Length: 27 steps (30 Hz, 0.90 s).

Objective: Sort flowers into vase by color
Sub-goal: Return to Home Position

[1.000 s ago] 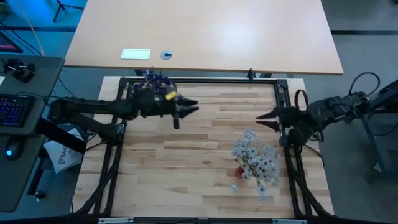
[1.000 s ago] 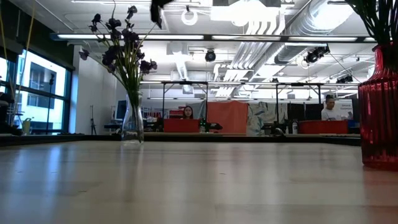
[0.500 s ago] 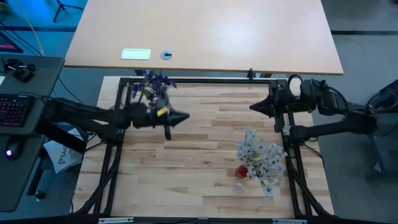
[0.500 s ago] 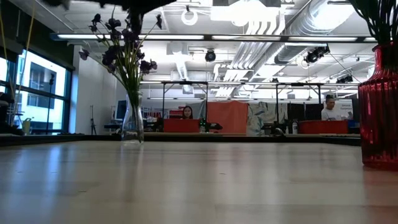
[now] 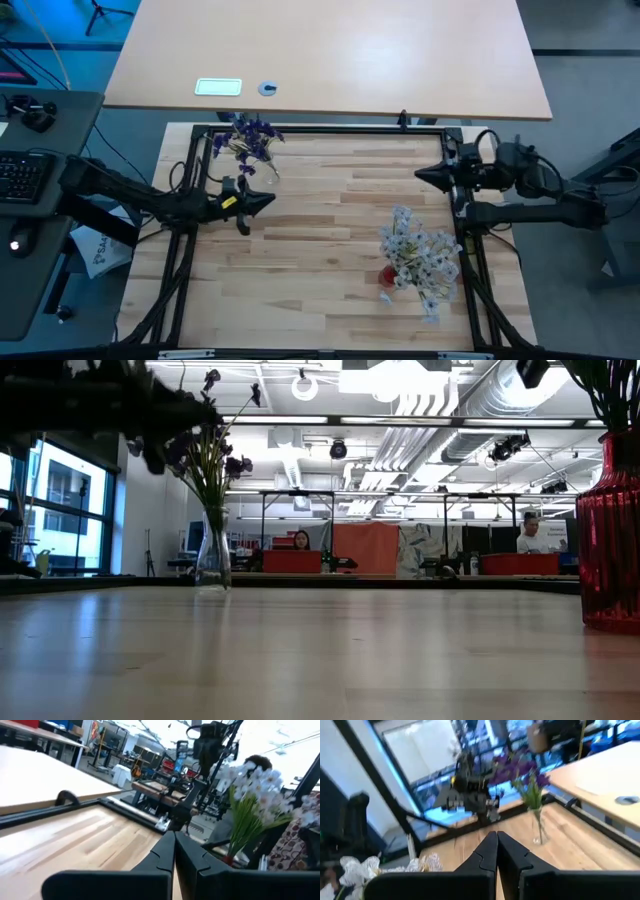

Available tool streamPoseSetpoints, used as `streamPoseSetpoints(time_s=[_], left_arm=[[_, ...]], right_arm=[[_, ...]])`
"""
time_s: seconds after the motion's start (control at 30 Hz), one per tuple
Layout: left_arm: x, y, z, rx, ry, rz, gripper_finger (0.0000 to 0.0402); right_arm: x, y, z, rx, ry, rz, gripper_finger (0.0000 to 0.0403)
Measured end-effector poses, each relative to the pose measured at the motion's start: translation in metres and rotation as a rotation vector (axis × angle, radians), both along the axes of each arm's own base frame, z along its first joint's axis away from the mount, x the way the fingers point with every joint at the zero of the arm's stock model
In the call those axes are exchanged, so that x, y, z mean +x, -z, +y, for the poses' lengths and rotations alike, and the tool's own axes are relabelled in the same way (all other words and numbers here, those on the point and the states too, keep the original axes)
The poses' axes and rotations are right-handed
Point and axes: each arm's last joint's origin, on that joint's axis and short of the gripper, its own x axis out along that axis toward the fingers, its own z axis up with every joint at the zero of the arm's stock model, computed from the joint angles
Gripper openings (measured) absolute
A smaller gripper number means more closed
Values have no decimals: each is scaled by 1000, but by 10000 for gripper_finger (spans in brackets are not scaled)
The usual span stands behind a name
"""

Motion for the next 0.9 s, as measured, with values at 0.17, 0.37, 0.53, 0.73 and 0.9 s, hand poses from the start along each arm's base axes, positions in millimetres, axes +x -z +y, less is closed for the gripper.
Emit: streamPoseSetpoints(time_s=[0.17,0.37,0.53,0.73,0.9], left_arm=[[-22,26,7,-5,-39,23,0],[-29,27,14,23,-95,32,0],[-30,29,16,30,-104,60,0],[-30,29,15,39,-105,60,0],[-30,30,15,40,-104,67,0]], right_arm=[[-7,12,-1,130,71,8,0],[-9,23,0,264,68,109,0],[-16,24,4,181,-47,121,0],[-40,35,7,96,-62,163,0],[-54,62,10,94,-101,69,0]])
